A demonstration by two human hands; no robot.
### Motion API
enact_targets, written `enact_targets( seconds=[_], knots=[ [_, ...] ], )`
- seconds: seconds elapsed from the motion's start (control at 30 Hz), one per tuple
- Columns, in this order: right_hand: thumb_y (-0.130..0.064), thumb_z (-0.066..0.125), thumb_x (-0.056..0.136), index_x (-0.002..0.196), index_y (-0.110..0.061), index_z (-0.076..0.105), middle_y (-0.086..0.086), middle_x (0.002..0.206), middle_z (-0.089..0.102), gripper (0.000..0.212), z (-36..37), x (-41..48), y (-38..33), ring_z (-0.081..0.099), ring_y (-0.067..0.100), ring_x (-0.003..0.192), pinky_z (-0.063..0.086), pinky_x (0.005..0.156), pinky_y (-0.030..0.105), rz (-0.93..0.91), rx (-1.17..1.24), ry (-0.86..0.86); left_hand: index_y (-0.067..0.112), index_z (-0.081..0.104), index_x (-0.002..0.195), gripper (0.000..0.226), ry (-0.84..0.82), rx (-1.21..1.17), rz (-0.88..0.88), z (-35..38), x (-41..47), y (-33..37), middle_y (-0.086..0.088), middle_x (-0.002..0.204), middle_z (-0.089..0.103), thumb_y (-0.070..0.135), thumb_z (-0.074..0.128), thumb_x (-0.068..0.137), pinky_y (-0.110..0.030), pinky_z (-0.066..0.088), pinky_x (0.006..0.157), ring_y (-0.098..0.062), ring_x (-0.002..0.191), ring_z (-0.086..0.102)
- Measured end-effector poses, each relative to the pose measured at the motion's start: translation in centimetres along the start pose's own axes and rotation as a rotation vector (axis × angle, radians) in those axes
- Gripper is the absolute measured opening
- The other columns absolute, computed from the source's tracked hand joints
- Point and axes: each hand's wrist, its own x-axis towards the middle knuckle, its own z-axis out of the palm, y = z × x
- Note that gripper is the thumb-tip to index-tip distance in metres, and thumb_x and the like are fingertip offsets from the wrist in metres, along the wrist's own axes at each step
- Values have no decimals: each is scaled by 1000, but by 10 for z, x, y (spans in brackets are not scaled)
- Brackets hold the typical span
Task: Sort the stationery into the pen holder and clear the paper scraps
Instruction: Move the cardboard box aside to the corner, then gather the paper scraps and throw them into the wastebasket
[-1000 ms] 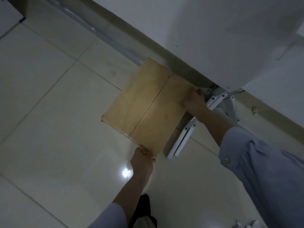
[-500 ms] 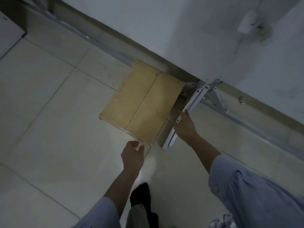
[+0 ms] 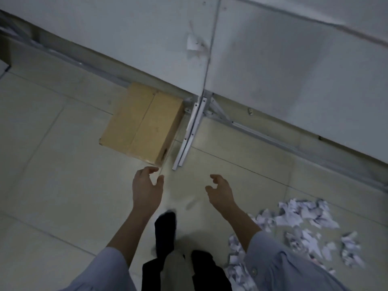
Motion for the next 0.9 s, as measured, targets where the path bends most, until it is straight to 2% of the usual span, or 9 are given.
enact_targets(
  seconds=[0.03, 0.1, 0.2, 0.27, 0.37, 0.53, 0.7, 0.9],
  knots=[
    [-14, 53, 92, 135, -14, 45, 14, 134, 46, 44, -9, -10, 6, 55, 24, 94, 49, 86, 37, 21, 21, 1, 9, 59, 115, 27, -7, 13, 24, 3, -11, 8, -12, 118, 57, 18, 60, 90, -32, 40, 93, -27, 112, 54],
    [-14, 53, 92, 135, -13, 46, 14, 132, 48, 44, -21, -26, 14, 56, 27, 103, 48, 90, 40, 46, 45, 15, 10, 58, 116, 28, -28, 31, 59, 7, -29, 18, -11, 119, 56, 19, 60, 90, -33, 39, 95, -27, 113, 52],
    [-13, 54, 92, 135, -12, 45, 14, 131, 49, 44, -42, -50, 33, 52, 25, 114, 41, 88, 26, 59, 78, 69, 10, 57, 117, 30, -81, 74, 125, 19, -60, 37, -10, 121, 54, 20, 61, 89, -36, 40, 98, -28, 117, 50],
    [-12, 54, 91, 136, -11, 44, 15, 131, 48, 46, -50, -63, 46, 51, 25, 115, 39, 87, 23, 72, 101, 101, 10, 57, 118, 32, -108, 96, 167, 27, -77, 46, -10, 122, 54, 21, 62, 88, -36, 40, 98, -28, 116, 50],
    [-11, 53, 92, 138, -11, 39, 16, 135, 42, 49, -58, -83, 65, 50, 27, 114, 43, 92, 30, 103, 163, 139, 10, 56, 119, 34, -143, 109, 212, 40, -101, 57, -10, 122, 53, 22, 64, 87, -34, 40, 96, -27, 115, 51],
    [-14, 53, 91, 141, -13, 34, 14, 138, 37, 53, -61, -119, 97, 49, 19, 97, 42, 80, 25, 147, 261, 206, 9, 56, 119, 36, -187, 121, 296, 55, -143, 61, -9, 122, 53, 24, 64, 87, -31, 41, 92, -25, 113, 52],
    [-13, 54, 91, 143, -11, 32, 14, 141, 38, 56, -58, -163, 128, 46, 25, 122, 40, 91, 25, 198, 390, 250, 12, 56, 118, 35, -227, 113, 310, 64, -183, 59, -7, 123, 52, 25, 63, 87, -30, 43, 90, -22, 114, 53],
    [-13, 54, 90, 140, -8, 38, 12, 133, 46, 53, -58, -221, 168, 49, 27, 121, 38, 92, 24, 234, 481, 308, 12, 59, 114, 31, -264, 158, 399, 80, -231, 63, -7, 121, 54, 24, 64, 87, -30, 45, 86, -23, 107, 57]
  ],
)
